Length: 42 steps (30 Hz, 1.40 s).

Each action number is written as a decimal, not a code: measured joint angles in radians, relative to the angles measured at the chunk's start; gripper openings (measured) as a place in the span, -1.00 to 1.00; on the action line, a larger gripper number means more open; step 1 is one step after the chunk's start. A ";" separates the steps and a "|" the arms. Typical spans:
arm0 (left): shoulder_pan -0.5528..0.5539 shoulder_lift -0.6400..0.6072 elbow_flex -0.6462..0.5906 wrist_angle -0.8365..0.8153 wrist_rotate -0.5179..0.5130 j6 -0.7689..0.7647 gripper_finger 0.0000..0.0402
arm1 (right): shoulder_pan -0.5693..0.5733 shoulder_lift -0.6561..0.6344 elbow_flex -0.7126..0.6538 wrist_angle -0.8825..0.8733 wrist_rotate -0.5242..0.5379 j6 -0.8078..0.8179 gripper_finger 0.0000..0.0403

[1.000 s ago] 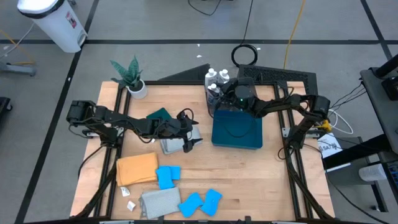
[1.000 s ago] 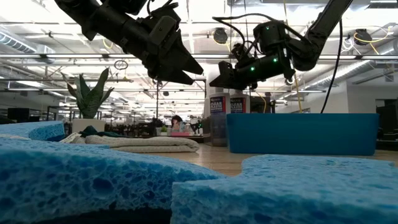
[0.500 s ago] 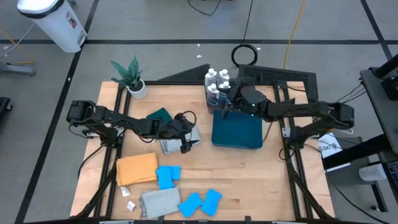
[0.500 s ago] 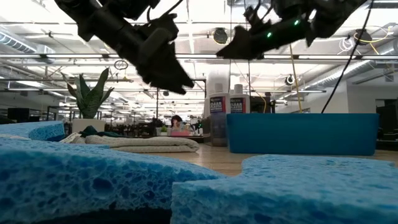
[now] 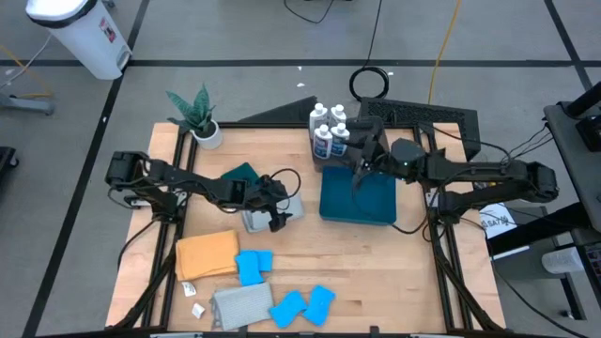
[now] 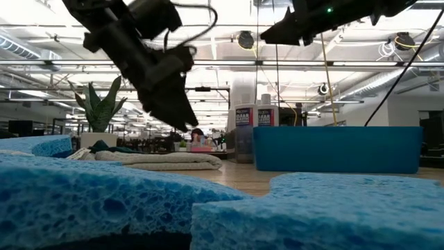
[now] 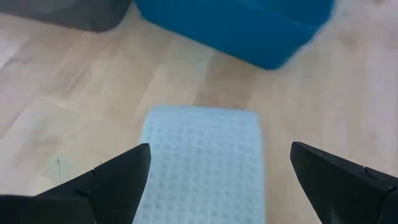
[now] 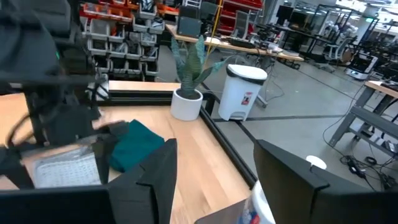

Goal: Pick & Place Kitchen Items
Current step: Put the dark blue napkin into the blue bin

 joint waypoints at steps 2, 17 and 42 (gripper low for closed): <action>0.012 0.033 0.000 0.019 0.012 -0.002 0.94 | 0.000 -0.006 0.000 -0.010 0.000 0.000 -0.07; 0.035 0.211 0.003 0.193 0.427 0.080 0.94 | -0.001 -0.006 0.000 -0.014 0.001 -0.003 -0.07; 0.036 -0.242 0.000 -0.584 -0.322 -0.228 0.94 | -0.001 -0.006 0.000 -0.005 0.001 -0.001 -0.07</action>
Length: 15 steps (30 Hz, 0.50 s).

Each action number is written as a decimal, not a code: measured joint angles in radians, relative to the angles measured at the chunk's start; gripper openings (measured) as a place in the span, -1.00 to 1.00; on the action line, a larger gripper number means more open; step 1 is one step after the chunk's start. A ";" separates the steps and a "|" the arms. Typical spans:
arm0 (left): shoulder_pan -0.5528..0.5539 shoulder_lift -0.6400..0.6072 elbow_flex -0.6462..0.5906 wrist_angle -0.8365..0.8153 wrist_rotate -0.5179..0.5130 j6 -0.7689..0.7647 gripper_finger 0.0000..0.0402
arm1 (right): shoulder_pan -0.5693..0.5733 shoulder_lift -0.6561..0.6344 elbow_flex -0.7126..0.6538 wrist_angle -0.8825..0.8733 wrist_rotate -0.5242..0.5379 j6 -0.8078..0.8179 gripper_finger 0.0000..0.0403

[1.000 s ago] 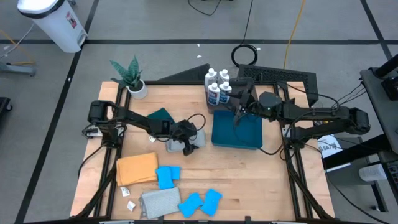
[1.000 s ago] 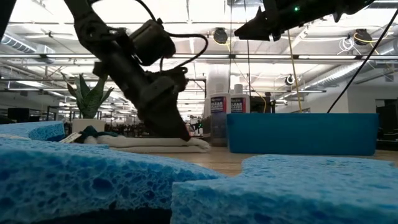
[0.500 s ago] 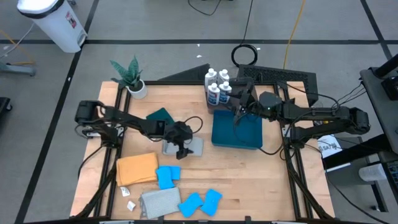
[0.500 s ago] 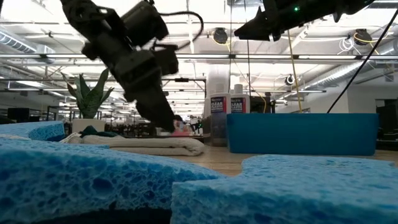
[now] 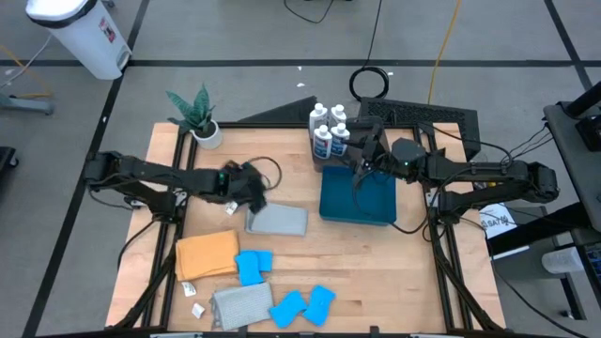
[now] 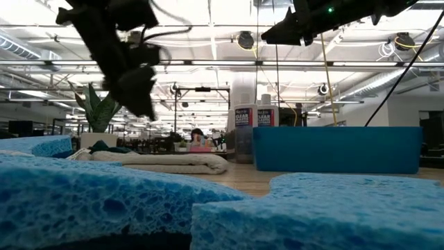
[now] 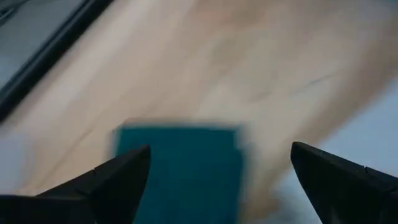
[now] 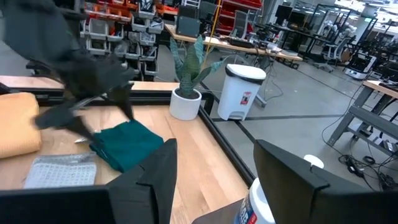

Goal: Pick & Place Kitchen Items
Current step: Put the dark blue napkin into the blue bin

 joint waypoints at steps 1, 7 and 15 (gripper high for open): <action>0.024 -0.003 0.000 -0.055 -0.012 -0.019 0.94 | 0.000 0.000 0.000 0.001 0.000 0.001 -0.07; 0.279 -0.001 0.000 -0.157 0.106 0.102 0.94 | 0.000 0.001 0.000 0.010 0.000 0.001 -0.07; 0.597 -0.001 0.000 -0.056 0.473 0.360 0.94 | 0.000 0.001 0.000 0.011 0.000 0.000 -0.07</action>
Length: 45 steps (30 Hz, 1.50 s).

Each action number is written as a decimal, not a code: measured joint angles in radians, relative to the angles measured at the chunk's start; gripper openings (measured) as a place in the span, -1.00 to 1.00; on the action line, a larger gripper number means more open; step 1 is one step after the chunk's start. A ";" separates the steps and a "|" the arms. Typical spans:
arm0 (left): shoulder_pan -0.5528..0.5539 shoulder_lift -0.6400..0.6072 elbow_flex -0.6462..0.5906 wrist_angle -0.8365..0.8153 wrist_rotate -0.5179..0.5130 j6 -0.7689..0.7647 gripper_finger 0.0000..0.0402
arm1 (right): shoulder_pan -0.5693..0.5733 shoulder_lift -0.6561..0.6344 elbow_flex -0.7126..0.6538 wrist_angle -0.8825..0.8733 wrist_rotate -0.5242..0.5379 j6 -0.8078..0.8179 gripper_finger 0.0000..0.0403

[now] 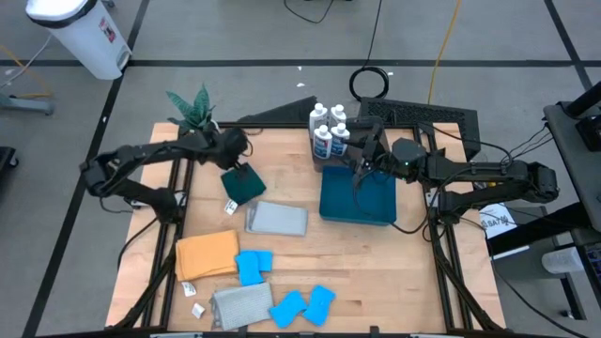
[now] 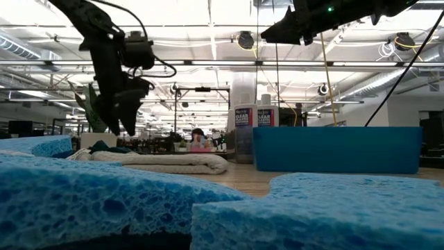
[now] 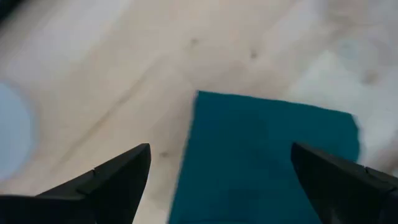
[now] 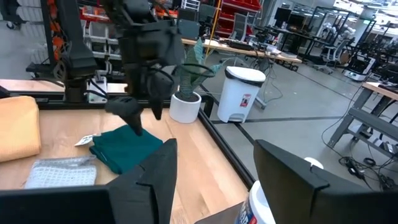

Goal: Pick & Place Kitchen Items
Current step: Put the dark blue napkin into the blue bin

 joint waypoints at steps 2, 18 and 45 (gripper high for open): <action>0.054 0.016 0.000 0.002 0.046 0.026 0.94 | 0.000 0.000 0.000 -0.001 0.000 -0.008 -0.07; 0.108 0.262 0.005 -0.048 0.178 0.080 0.94 | 0.000 0.000 0.000 -0.001 -0.001 -0.013 -0.07; -0.004 0.283 0.002 -0.032 0.118 0.061 0.02 | 0.000 0.000 0.000 -0.004 -0.001 -0.013 -0.07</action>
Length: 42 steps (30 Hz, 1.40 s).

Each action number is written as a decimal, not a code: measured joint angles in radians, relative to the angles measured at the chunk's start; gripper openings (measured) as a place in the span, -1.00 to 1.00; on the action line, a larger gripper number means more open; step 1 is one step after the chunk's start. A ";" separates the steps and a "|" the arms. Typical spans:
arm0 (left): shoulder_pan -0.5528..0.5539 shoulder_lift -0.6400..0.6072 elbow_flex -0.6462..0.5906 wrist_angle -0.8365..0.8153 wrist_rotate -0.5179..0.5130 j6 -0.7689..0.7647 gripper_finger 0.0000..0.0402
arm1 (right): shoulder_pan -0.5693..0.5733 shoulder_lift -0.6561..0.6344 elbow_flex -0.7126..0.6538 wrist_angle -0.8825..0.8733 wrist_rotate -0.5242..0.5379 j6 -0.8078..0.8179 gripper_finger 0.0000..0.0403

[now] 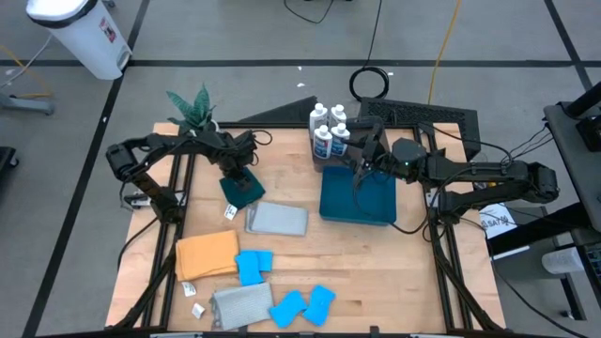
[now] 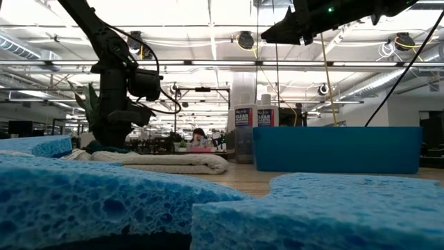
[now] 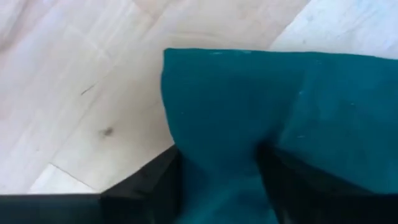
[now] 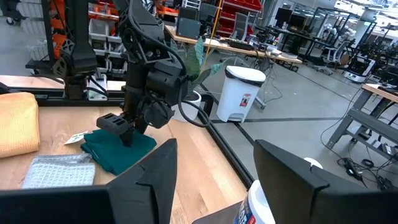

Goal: Pick & Place Kitchen Items
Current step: Put the dark blue napkin into the blue bin

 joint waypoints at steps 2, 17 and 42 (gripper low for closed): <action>0.002 0.000 -0.001 0.006 0.016 0.016 -0.10 | 0.000 0.000 0.000 0.000 0.000 0.000 -0.07; -0.045 -0.041 0.020 0.018 -0.079 0.228 -0.90 | 0.000 0.000 0.000 0.002 0.000 0.000 -0.07; -0.473 -0.367 0.129 0.199 -0.437 0.089 -0.93 | 0.001 0.100 0.000 0.080 -0.135 0.127 0.02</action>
